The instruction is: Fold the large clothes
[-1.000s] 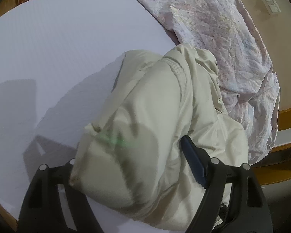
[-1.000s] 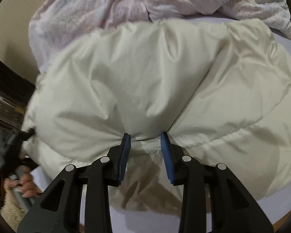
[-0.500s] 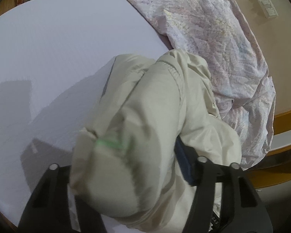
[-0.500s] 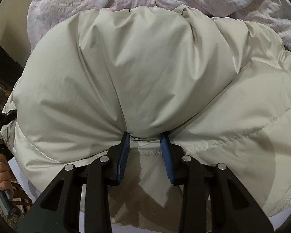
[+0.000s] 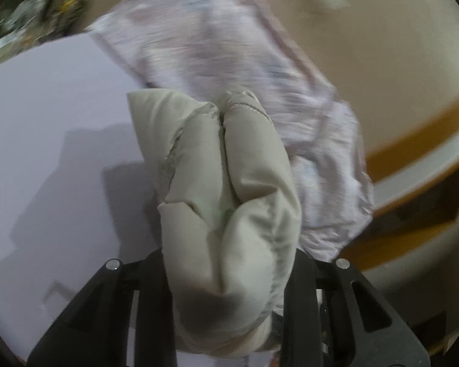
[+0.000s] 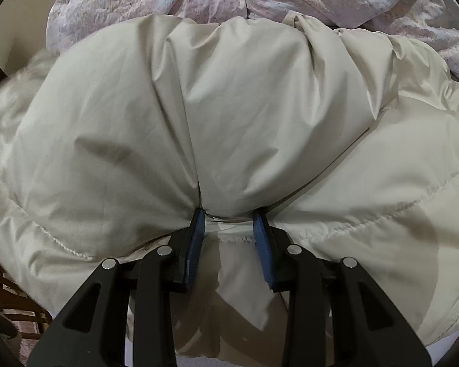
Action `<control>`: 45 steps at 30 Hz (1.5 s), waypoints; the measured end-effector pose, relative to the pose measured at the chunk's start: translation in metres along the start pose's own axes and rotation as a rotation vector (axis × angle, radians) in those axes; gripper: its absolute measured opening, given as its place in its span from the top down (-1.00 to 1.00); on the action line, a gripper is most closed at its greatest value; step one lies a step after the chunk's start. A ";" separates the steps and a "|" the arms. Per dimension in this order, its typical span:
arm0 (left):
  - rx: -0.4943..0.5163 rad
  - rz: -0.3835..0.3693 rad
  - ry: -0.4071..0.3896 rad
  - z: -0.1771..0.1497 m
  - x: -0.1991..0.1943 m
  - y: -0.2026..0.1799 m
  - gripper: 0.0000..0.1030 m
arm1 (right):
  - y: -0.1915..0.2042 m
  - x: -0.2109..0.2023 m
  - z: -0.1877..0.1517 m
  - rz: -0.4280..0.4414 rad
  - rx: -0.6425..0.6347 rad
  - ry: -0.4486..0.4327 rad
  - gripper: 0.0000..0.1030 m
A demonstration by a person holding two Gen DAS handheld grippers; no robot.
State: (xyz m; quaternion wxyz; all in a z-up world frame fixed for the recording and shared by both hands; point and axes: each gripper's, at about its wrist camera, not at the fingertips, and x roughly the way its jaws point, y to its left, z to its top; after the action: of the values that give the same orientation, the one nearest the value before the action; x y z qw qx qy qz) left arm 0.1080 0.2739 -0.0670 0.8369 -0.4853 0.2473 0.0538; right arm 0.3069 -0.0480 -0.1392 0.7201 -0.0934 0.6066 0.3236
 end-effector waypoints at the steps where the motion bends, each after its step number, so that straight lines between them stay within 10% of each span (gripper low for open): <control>1: 0.022 -0.023 0.002 0.000 0.000 -0.011 0.46 | -0.002 0.000 0.001 0.004 0.004 0.001 0.31; 14: 0.226 -0.256 0.141 -0.027 0.040 -0.128 0.39 | -0.022 -0.005 0.005 0.062 0.038 0.006 0.32; 45: 0.489 -0.280 0.447 -0.140 0.138 -0.239 -0.05 | -0.158 -0.125 -0.066 0.007 0.265 -0.136 0.31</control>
State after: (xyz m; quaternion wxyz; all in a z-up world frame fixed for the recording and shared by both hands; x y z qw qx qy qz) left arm 0.2565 0.0109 -0.0007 0.8529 -0.2997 0.3609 -0.2294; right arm 0.3377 -0.2491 -0.0798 0.7643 0.0268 0.5944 0.2487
